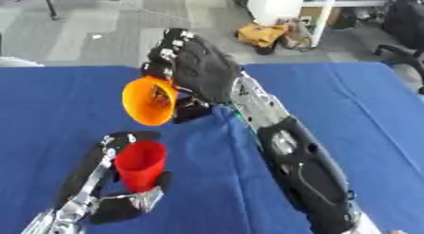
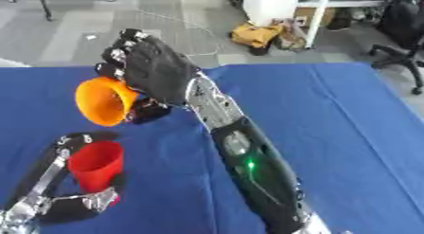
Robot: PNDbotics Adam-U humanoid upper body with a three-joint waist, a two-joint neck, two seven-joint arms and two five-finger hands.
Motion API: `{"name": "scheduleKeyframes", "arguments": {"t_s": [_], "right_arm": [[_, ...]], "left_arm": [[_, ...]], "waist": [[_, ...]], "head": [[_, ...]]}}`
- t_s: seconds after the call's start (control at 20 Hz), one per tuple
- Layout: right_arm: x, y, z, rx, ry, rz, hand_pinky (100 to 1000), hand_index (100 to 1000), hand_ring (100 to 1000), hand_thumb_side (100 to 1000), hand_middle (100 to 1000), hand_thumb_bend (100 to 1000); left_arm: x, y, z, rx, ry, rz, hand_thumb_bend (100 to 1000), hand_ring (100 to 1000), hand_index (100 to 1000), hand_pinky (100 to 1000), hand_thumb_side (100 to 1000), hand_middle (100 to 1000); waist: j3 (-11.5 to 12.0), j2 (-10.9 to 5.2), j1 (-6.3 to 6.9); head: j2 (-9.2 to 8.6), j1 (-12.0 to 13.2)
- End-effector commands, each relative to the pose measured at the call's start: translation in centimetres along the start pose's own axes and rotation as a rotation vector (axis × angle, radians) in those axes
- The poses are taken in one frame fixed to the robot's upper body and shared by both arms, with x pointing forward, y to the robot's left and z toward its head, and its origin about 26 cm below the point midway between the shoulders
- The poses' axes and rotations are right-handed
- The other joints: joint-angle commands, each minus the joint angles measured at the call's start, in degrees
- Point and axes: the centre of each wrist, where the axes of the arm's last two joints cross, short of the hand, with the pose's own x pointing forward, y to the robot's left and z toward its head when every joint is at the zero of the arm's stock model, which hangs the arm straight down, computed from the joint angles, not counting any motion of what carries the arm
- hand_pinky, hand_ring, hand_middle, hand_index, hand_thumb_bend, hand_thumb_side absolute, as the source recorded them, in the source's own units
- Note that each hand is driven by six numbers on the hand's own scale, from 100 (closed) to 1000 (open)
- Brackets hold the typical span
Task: Pour the contents of one cup into another cup.
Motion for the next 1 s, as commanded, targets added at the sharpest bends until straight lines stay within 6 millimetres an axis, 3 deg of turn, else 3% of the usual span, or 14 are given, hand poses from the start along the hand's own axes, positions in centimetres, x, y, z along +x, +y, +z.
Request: {"name": "scheduleKeyframes", "arguments": {"t_s": [0.05,1.0], "right_arm": [[-0.60,-1.17,-1.22,-0.092,-0.081,0.018,389,318,272,529,262,100],[-0.60,-1.56,-2.13,-0.164,-0.134,0.153,386,344,304,467,295,100]], "left_arm": [[0.31,0.70,-0.59,0.018,-0.023,-0.013,100,369,808,100,351,451],[-0.09,0.64,-0.64,0.011,-0.011,-0.020,100,369,809,100,360,452]], "waist": [[0.06,-1.26,0.07],[0.16,-1.43,-0.42]], "head": [[-0.47,-0.21],[-0.56,-0.31]]}}
